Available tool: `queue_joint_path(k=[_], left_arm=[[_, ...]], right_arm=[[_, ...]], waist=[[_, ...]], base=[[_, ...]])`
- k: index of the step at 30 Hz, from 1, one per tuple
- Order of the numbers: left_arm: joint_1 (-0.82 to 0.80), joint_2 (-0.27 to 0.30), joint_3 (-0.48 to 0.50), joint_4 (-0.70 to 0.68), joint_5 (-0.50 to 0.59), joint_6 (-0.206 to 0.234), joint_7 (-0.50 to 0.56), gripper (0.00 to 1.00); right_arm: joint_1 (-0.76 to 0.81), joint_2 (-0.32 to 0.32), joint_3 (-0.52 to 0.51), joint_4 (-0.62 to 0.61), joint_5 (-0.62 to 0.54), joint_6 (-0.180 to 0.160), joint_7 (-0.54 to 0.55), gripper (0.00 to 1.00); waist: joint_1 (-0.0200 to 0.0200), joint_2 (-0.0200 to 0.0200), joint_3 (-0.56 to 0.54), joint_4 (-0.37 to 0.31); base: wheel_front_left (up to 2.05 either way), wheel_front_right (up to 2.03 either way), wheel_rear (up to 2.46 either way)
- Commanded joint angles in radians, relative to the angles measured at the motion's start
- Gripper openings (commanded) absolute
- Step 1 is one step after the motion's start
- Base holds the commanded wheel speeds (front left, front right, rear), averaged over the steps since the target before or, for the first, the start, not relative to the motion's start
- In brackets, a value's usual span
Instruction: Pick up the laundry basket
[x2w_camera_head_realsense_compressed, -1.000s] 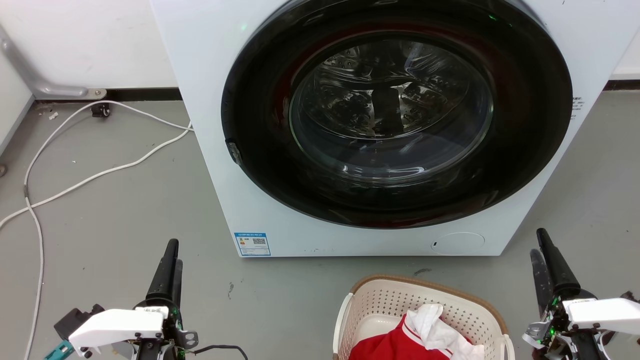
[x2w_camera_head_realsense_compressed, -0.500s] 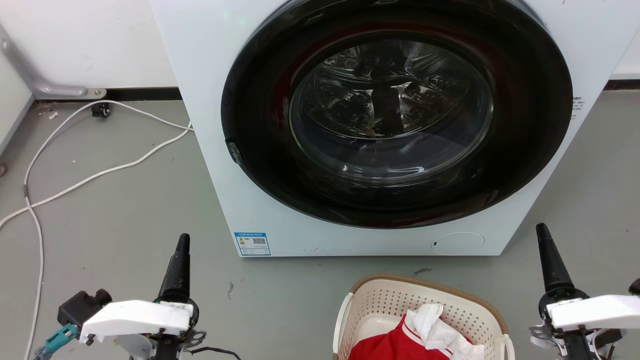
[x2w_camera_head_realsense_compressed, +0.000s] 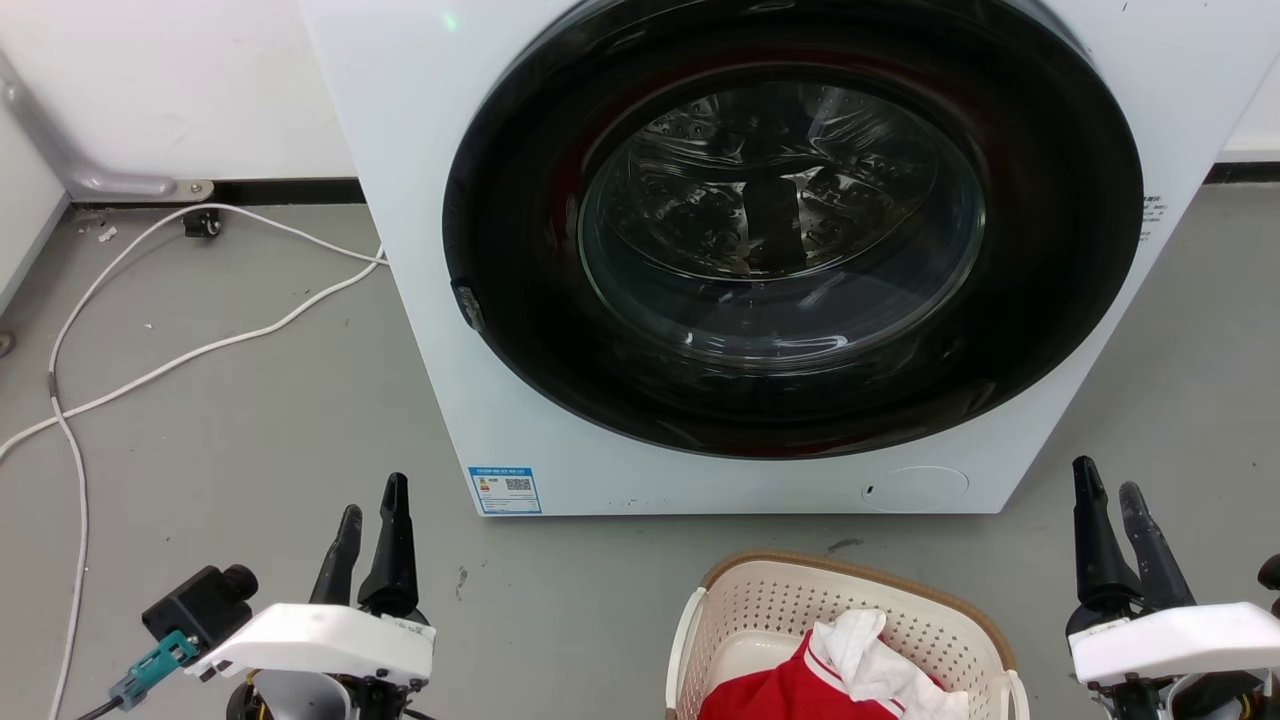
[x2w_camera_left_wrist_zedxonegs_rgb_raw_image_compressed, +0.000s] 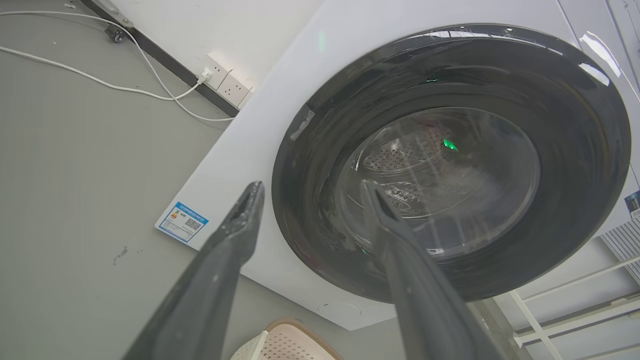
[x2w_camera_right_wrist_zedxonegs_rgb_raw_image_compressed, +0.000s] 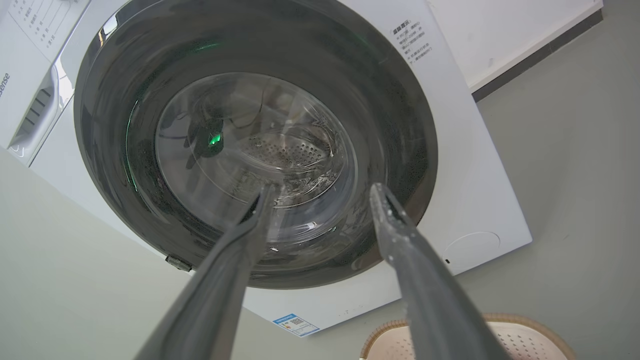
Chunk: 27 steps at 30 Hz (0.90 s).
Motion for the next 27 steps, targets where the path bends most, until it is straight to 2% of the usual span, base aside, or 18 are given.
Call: queue_joint_path(k=[1, 27], left_arm=[[0.0, 0.006, -0.005, -0.02, 0.035, 0.003, -0.01, 1.0], [0.024, 0.032, -0.083, -0.028, 0.36, 0.053, -0.084, 1.0]], right_arm=[[-0.001, -0.005, -0.003, -0.021, -0.04, 0.0, -0.011, 1.0], [0.042, -0.006, 0.01, -0.092, -0.363, 0.0, -0.086, 1.0]], waist=[[0.0, 0.0, 0.0, 0.0], [0.0, 0.0, 0.001, 0.003]], base=[[0.0, 0.0, 0.0], [0.0, 0.0, 0.0]])
